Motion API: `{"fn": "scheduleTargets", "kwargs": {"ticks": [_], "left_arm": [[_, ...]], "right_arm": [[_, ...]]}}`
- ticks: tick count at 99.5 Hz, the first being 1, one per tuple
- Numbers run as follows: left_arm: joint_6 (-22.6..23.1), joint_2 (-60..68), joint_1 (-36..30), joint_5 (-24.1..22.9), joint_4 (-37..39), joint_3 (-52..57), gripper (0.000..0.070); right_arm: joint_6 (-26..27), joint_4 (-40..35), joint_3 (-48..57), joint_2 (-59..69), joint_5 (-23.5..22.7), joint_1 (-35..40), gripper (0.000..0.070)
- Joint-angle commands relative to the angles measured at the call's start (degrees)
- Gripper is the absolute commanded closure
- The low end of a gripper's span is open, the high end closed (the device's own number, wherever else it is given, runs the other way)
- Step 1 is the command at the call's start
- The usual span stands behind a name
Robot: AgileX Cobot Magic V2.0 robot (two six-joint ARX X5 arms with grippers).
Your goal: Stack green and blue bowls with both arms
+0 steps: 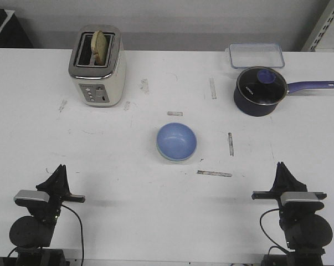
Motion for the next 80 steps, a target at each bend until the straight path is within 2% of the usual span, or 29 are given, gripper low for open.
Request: {"fn": "scheduleTargets", "kwargs": {"ticks": [1, 26, 56, 80], "left_arm": [[0.92, -0.74, -0.15, -0.46, 2.43, -1.29, 0.0699], [0.94, -3.63, -0.11, -0.68, 3.93, -5.73, 0.0699], [3.93, -4.92, -0.11, -5.40, 3.85, -7.54, 0.0699], [3.91, -4.92, -0.11, -5.40, 3.15, -9.29, 0.0699]], "right_arm": [[0.57, 0.72, 0.24, -0.04, 0.00, 0.13, 0.0687], [0.57, 0.72, 0.24, -0.04, 0.00, 0.13, 0.0687], [0.57, 0.72, 0.24, -0.04, 0.00, 0.13, 0.0687], [0.57, 0.72, 0.24, -0.04, -0.02, 0.13, 0.0687]]}}
